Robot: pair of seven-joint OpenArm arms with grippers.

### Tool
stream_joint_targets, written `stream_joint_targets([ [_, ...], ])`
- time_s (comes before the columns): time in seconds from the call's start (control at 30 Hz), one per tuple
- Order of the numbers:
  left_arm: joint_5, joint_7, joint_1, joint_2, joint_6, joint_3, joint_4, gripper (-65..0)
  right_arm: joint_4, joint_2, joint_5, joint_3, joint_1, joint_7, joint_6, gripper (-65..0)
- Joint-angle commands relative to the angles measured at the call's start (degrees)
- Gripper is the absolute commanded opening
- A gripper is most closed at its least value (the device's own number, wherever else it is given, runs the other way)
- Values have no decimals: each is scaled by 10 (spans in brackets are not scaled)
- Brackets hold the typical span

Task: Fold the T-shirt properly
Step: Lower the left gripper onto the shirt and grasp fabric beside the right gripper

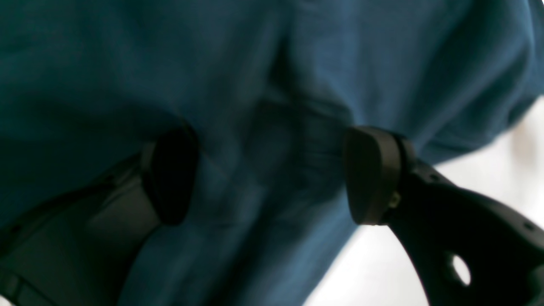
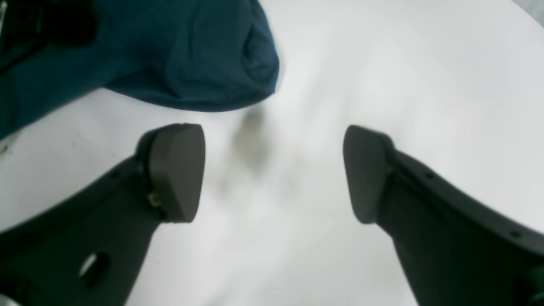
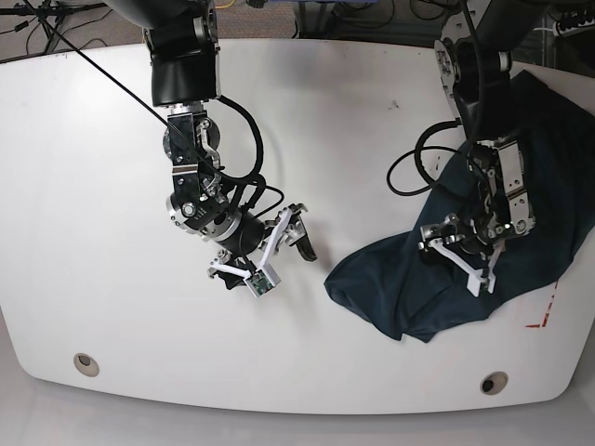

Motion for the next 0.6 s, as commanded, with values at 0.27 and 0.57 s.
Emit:
stream_joint_targets([
  [0.27,-9,-5,42,15,-4,119,22,-151,23,19,7,2,14,-7,3,-173],
  [0.57,-9,16,82,37,-5,167,40,-151,24,20,7,40,14,-9,3,-173],
])
